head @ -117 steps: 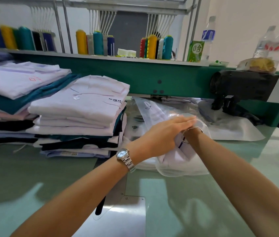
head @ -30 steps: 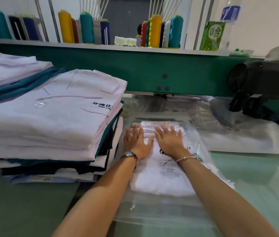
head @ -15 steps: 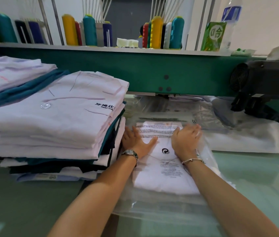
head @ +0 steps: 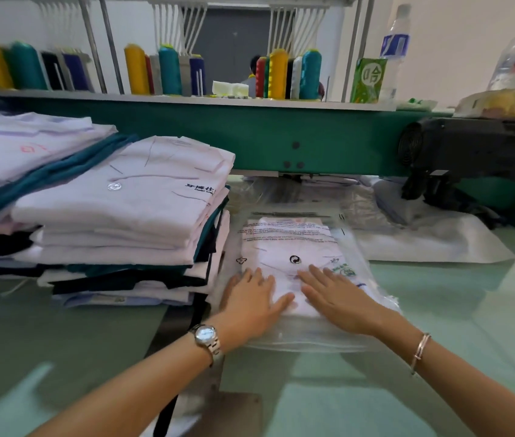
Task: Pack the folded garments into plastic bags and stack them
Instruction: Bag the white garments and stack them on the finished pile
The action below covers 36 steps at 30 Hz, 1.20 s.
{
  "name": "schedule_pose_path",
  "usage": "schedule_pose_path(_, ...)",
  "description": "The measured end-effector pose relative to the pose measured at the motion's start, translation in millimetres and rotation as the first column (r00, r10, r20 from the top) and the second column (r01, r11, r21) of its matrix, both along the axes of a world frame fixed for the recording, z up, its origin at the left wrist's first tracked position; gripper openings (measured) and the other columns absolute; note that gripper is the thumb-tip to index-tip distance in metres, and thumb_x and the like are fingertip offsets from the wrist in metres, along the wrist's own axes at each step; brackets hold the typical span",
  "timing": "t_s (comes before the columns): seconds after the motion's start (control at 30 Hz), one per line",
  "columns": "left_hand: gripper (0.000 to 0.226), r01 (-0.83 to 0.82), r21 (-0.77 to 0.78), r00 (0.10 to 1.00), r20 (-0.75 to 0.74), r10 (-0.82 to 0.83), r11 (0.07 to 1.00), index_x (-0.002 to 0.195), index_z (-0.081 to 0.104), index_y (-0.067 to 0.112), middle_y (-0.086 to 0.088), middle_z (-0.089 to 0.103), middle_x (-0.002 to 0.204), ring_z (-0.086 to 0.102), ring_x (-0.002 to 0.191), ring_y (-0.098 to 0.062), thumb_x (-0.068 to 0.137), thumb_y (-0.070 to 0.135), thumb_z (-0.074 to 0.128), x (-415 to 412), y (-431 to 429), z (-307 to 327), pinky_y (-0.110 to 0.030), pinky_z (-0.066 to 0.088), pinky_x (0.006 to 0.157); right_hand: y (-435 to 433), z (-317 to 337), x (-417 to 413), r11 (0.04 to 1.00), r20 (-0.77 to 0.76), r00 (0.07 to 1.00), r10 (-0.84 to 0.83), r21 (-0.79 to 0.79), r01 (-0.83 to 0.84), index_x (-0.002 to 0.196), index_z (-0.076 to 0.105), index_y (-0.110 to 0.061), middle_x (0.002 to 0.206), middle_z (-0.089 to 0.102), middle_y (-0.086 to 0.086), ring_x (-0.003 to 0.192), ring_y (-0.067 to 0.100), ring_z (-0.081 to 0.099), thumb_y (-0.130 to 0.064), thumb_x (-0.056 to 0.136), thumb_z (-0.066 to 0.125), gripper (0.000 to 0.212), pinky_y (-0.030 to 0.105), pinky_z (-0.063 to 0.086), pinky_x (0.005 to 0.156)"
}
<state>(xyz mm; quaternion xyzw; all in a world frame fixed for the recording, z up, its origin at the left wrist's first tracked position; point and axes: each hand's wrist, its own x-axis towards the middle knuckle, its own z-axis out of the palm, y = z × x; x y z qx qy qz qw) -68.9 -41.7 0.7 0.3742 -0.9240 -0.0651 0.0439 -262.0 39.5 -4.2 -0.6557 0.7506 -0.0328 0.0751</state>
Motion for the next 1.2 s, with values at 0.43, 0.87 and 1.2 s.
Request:
schedule_pose_path(0.43, 0.057, 0.039, -0.216, 0.973, -0.216, -0.087, 0.976, 0.149, 0.034, 0.017, -0.007, 0.038, 0.153, 0.035, 0.139, -0.026, 0.097, 0.036, 0.048, -2.4, 39.0, 16.5, -0.038, 0.021, 0.116, 79.7, 26.4, -38.4, 0.82, 0.312, 0.881, -0.356, -0.349, 0.454, 0.103, 0.065, -0.012, 0.115, 0.062, 0.012, 0.116, 0.031, 0.054, -0.035, 0.103, 0.032, 0.04, 0.034, 0.039, 0.086)
schedule_pose_path(0.87, 0.017, 0.421, -0.634, 0.808, -0.062, -0.586, 0.648, 0.091, 0.068, 0.026, 0.008, 0.065, 0.091, 0.059, 0.083, -0.015, 0.078, 0.035, 0.074, -95.4, 138.0, -0.7, -0.028, 0.044, 0.074, 133.0, 29.5, -52.2, 0.808, 0.679, 0.583, -0.446, 0.024, 0.589, 0.057, 0.055, -0.015, 0.051, 0.047, -0.001, 0.045, 0.01, 0.04, -0.015, 0.087, 0.06, 0.03, 0.018, 0.027, 0.045)
schedule_pose_path(1.2, 0.015, 0.34, -0.756, 0.78, -0.105, -0.617, 0.559, 0.066, 0.061, 0.018, 0.002, 0.056, 0.068, 0.05, 0.062, -0.018, 0.075, 0.012, 0.072, -92.7, 128.1, -0.6, -0.029, 0.037, 0.062, 134.1, 23.2, -56.1, 0.823, 0.744, 0.517, -0.424, 0.077, 0.563, 0.061, 0.051, -0.011, 0.053, 0.047, 0.002, 0.041, 0.01, 0.036, -0.019, 0.095, 0.059, 0.036, 0.016, 0.024, 0.041)
